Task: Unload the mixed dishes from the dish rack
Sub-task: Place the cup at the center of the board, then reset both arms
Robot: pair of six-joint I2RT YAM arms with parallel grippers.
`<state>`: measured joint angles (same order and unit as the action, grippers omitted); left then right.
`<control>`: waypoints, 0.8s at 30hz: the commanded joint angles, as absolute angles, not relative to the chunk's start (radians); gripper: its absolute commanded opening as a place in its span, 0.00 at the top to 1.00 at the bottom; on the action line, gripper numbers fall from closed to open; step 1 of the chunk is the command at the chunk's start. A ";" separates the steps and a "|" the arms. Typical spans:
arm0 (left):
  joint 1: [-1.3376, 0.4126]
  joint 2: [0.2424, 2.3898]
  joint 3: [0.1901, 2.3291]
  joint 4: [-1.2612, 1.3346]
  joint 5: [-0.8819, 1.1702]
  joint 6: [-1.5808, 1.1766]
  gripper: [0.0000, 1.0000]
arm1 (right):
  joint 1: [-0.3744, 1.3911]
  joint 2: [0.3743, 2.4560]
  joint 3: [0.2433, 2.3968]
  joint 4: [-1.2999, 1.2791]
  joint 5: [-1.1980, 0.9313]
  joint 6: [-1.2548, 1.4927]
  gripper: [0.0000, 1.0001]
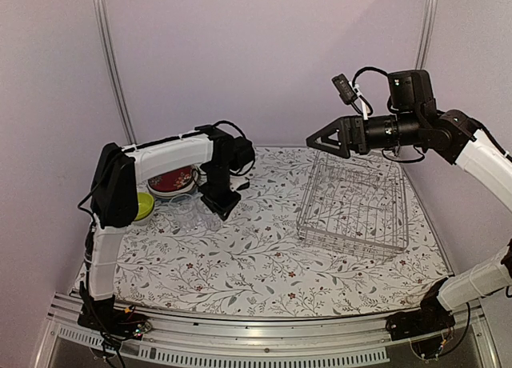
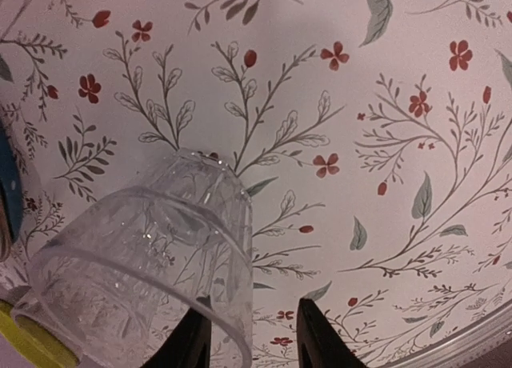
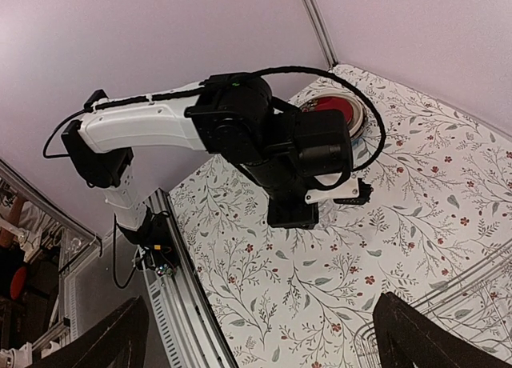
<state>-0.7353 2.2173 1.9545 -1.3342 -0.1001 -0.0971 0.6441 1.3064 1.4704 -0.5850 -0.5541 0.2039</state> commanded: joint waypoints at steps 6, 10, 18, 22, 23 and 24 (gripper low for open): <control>-0.767 2.151 2.020 -1.399 -0.150 -0.084 0.41 | 0.637 1.319 1.465 -0.608 -0.546 0.203 0.01; -0.767 2.114 2.044 -1.410 -0.180 -0.080 0.23 | 0.637 1.324 1.463 -0.609 -0.539 0.204 0.01; -0.766 2.012 2.108 -1.417 -0.207 -0.085 0.00 | 0.632 1.334 1.466 -0.620 -0.511 0.204 0.01; -0.755 1.915 2.088 -1.356 -0.208 -0.091 0.01 | 0.625 1.346 1.465 -0.622 -0.499 0.194 0.01; -0.748 1.887 2.078 -1.331 -0.201 -0.096 0.01 | 0.622 1.349 1.465 -0.622 -0.496 0.193 0.01; -0.741 1.857 2.063 -1.311 -0.193 -0.100 0.00 | 0.620 1.355 1.464 -0.622 -0.489 0.190 0.01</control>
